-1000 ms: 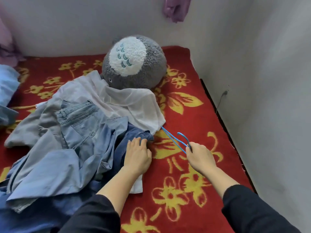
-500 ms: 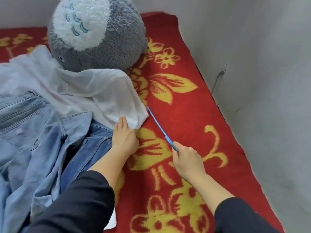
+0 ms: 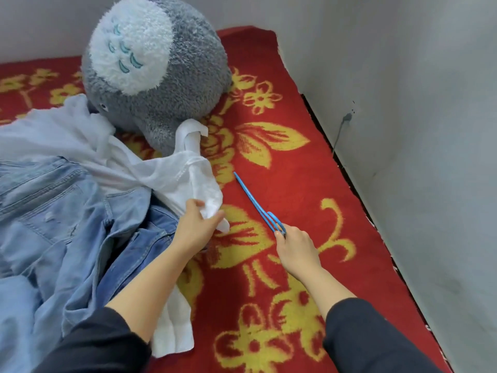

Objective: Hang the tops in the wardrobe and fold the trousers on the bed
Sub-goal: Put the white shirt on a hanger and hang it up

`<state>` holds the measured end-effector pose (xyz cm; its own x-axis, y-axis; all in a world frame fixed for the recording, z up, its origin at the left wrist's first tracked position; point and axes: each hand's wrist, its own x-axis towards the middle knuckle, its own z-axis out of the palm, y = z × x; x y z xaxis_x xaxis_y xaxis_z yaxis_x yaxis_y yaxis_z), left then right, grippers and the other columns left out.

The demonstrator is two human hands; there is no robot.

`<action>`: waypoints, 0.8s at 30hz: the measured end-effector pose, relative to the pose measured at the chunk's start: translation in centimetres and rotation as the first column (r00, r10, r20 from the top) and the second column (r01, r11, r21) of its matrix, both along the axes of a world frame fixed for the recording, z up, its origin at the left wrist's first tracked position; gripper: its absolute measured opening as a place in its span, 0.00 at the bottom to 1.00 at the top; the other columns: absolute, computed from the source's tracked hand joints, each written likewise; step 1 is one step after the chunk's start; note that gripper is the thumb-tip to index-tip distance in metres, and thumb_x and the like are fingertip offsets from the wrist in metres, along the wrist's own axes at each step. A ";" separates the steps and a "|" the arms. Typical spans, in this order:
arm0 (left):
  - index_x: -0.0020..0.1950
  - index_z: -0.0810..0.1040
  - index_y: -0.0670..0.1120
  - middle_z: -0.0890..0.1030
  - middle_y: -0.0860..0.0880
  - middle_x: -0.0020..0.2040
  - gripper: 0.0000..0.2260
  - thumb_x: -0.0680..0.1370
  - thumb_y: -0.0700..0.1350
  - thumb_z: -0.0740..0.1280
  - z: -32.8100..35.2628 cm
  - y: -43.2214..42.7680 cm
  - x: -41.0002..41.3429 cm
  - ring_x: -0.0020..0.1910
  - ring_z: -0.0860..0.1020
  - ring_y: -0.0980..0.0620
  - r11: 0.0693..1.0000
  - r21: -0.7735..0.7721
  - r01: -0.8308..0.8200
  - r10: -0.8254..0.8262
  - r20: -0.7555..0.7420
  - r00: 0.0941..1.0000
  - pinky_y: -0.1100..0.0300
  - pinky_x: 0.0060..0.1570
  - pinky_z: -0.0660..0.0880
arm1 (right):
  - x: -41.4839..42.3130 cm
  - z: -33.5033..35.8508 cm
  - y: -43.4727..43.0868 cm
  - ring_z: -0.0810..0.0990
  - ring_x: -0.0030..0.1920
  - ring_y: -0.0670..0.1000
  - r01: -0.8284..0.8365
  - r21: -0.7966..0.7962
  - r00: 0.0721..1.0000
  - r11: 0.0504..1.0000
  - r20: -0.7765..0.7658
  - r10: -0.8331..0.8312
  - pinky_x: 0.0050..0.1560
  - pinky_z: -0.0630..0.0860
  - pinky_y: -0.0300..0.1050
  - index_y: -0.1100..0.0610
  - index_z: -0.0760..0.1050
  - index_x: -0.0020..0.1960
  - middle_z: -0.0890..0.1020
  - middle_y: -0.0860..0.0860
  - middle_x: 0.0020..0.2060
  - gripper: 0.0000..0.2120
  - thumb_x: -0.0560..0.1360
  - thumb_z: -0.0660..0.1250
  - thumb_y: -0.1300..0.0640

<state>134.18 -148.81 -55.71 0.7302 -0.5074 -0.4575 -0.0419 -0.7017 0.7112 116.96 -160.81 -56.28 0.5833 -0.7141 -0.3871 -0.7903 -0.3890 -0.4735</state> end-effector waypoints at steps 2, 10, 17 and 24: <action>0.57 0.60 0.48 0.77 0.48 0.45 0.21 0.73 0.48 0.70 1.7 1.7 -0.8 0.40 0.76 0.52 0.985 0.102 0.143 -0.144 0.010 0.989 0.59 0.32 0.69 | -0.4 0.4 0.5 0.75 0.37 0.57 -0.007 0.040 1.000 0.999 -0.007 0.007 0.35 0.68 0.50 0.51 0.70 0.43 0.75 0.50 0.33 0.10 0.81 0.56 0.57; 0.28 0.67 0.45 0.68 0.51 0.25 0.12 0.70 0.42 0.65 10.8 8.5 -2.2 0.21 0.68 0.58 0.958 0.141 0.249 -0.233 -0.118 0.965 0.66 0.23 0.64 | -4.0 5.8 5.1 0.76 0.36 0.57 0.070 0.231 0.993 0.970 0.079 -0.090 0.39 0.70 0.47 0.63 0.76 0.43 0.79 0.58 0.31 0.12 0.79 0.59 0.58; 0.47 0.74 0.39 0.69 0.45 0.36 0.11 0.66 0.39 0.64 17.8 16.1 -10.5 0.34 0.67 0.50 0.929 -0.354 -0.108 -0.148 -0.623 0.768 0.58 0.35 0.62 | -4.5 14.3 13.6 0.65 0.25 0.46 0.214 0.744 0.930 0.633 0.044 -0.366 0.25 0.58 0.38 0.58 0.76 0.46 0.80 0.52 0.27 0.19 0.79 0.59 0.42; 0.54 0.69 0.42 0.57 0.47 0.37 0.11 0.72 0.39 0.62 21.8 21.3 -16.8 0.28 0.57 0.56 0.795 -0.601 -0.084 -0.418 -0.642 0.643 0.65 0.30 0.58 | -4.6 20.2 18.0 0.80 0.31 0.51 0.083 0.857 0.941 0.508 0.101 -0.324 0.33 0.76 0.43 0.62 0.77 0.42 0.81 0.53 0.30 0.05 0.76 0.65 0.65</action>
<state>117.40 -127.48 -33.86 0.1642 -0.9097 -0.3814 0.5735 -0.2265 0.7873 112.37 -142.81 -36.04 0.6166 -0.2430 -0.7488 -0.6200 0.4362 -0.6521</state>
